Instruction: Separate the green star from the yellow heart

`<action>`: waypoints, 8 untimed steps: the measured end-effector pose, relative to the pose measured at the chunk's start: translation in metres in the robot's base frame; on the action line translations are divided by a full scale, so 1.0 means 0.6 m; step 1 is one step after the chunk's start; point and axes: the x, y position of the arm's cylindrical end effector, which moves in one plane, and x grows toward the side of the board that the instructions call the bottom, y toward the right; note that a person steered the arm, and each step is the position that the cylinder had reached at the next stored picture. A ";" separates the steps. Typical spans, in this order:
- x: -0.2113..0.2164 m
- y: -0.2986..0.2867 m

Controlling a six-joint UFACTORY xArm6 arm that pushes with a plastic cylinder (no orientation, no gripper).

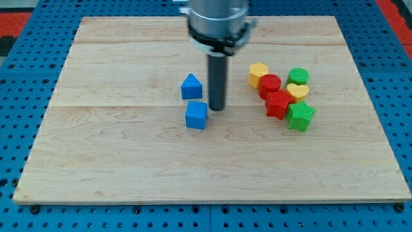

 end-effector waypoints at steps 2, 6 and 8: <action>0.082 -0.106; 0.121 0.300; 0.070 0.311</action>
